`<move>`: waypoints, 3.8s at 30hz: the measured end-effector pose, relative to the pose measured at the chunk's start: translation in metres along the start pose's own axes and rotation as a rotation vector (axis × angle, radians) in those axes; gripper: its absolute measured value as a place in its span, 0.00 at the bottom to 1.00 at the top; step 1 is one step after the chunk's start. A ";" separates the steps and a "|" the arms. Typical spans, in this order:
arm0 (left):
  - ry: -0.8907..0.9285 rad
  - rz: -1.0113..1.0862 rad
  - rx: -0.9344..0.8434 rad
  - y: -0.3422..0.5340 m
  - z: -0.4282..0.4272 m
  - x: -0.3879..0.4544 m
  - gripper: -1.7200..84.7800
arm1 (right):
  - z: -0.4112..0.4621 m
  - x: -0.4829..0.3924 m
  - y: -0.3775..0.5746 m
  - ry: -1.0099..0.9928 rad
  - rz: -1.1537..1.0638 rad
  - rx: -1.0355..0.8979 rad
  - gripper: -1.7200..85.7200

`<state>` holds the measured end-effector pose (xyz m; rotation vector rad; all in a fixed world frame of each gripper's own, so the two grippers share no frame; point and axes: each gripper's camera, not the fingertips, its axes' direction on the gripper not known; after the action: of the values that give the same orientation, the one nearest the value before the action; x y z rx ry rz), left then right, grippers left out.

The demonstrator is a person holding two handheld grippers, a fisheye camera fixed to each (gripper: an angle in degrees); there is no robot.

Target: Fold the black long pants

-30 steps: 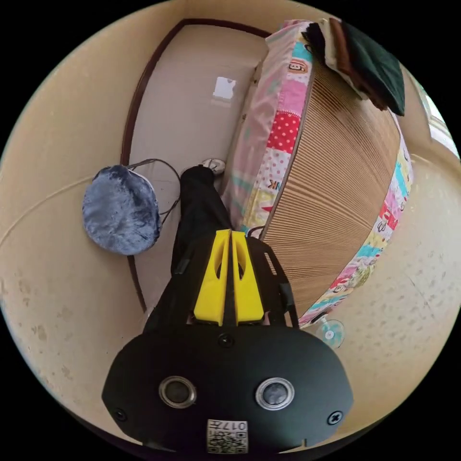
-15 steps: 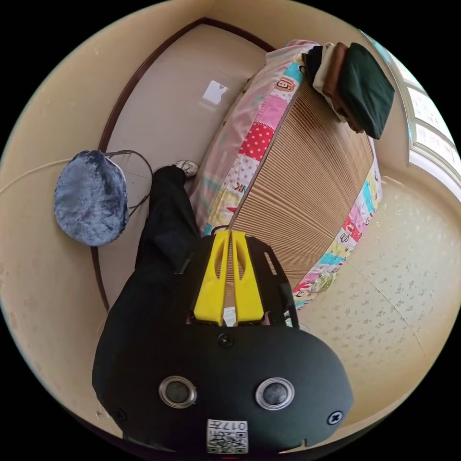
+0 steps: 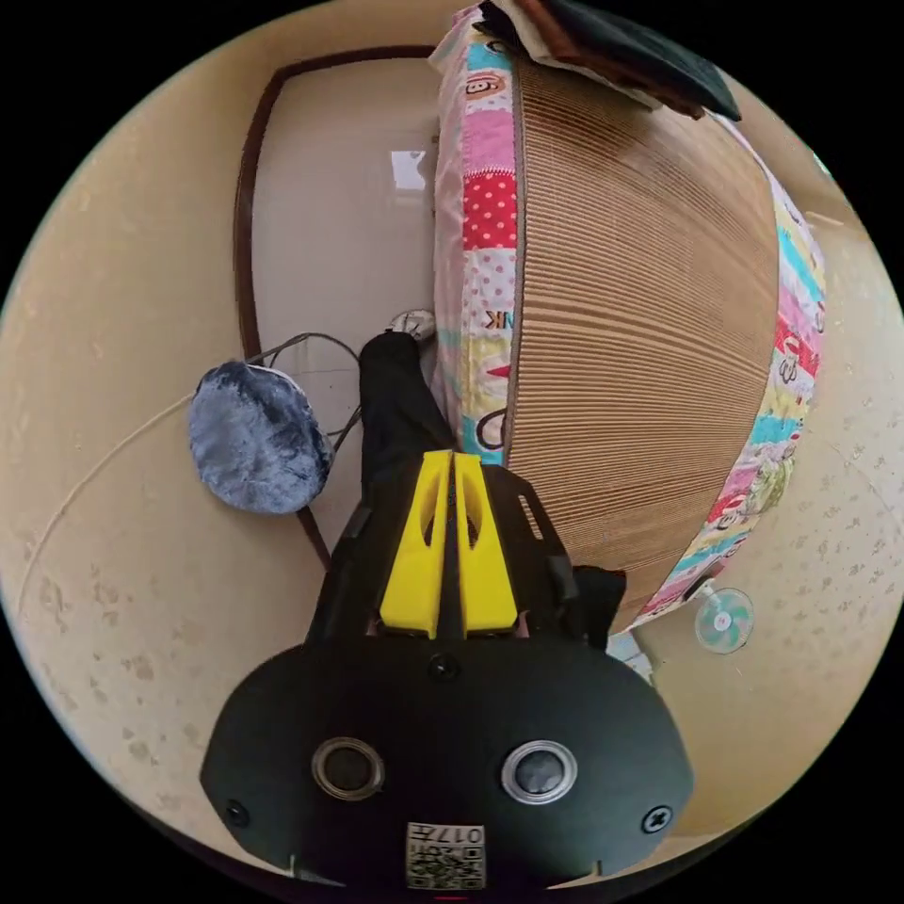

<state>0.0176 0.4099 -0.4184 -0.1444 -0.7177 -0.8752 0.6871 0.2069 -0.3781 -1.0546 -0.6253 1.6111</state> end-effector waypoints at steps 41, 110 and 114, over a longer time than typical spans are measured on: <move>0.602 2.152 0.476 0.216 0.100 0.407 0.03 | 0.192 -0.327 0.098 -0.750 -0.980 -0.114 0.04; 0.670 1.379 0.783 -0.188 -0.514 0.605 0.06 | 0.636 -0.551 0.180 0.746 -1.241 0.199 0.11; 0.370 1.310 0.680 -0.293 -0.421 0.595 0.07 | 0.703 -0.445 0.144 0.862 -1.021 -0.050 0.12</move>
<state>0.2705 -0.3340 -0.4129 0.1591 -0.3933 0.5987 0.0247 -0.1769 -0.0223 -1.0709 -0.4634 0.2044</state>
